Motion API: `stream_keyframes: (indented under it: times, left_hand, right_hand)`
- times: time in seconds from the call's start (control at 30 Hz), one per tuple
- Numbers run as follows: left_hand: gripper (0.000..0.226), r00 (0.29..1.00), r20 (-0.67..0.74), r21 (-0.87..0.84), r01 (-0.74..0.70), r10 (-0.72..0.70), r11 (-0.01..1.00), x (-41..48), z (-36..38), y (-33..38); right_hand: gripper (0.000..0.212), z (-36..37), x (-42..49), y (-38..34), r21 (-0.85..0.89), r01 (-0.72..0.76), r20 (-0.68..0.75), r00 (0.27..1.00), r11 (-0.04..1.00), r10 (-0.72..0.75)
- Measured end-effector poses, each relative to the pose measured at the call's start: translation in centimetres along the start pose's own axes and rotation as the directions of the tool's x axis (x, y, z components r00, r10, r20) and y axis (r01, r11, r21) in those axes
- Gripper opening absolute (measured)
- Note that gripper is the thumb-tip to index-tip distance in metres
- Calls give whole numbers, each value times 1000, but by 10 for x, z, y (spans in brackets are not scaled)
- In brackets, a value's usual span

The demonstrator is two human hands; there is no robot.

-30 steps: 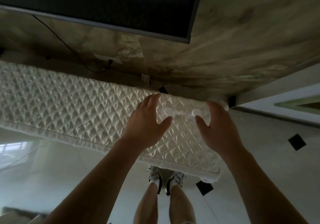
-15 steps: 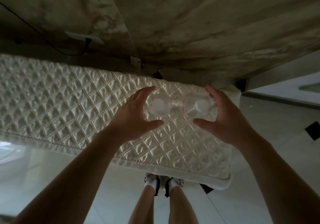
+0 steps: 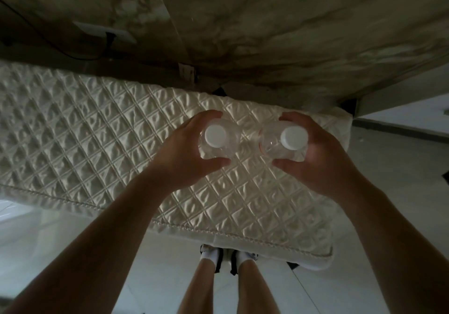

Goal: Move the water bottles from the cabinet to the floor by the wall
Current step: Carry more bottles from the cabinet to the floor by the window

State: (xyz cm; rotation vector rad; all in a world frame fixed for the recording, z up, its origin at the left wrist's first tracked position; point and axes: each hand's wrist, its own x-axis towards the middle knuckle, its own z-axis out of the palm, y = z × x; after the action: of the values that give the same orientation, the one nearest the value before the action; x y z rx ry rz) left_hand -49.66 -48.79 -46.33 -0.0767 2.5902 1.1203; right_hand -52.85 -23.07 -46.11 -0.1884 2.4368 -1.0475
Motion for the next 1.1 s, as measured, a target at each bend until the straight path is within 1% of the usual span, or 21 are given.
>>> stream_keyframes:
  times: [0.27,0.53,0.67,0.73,0.97,1.1]
  left_hand:
    - [75,1000,-16,-7,-7,7,1000,-3,-7,0]
    - [68,998,-54,-36,-42,40,998,-22,-29,26]
    - [69,995,-80,-56,-64,59,996,-34,-49,49]
    - [70,992,-106,-56,-74,67,996,-42,-61,63]
    - [74,975,-196,-58,-121,107,991,-75,-117,111]
    - [72,960,-251,-86,-152,126,985,-101,-155,141]
  right_hand:
    - [76,-4,-5,-4,-20,11,-29,1000,1000,-11]
    - [71,-25,-23,-29,56,3,-71,997,998,1]
    - [70,-43,-39,-52,70,-4,-85,996,998,10]
    - [67,-53,-48,-64,84,11,-98,995,996,-3]
    - [67,-88,-82,-122,80,33,-113,993,996,-24]
    - [63,-112,-106,-166,142,32,-107,994,989,-17]
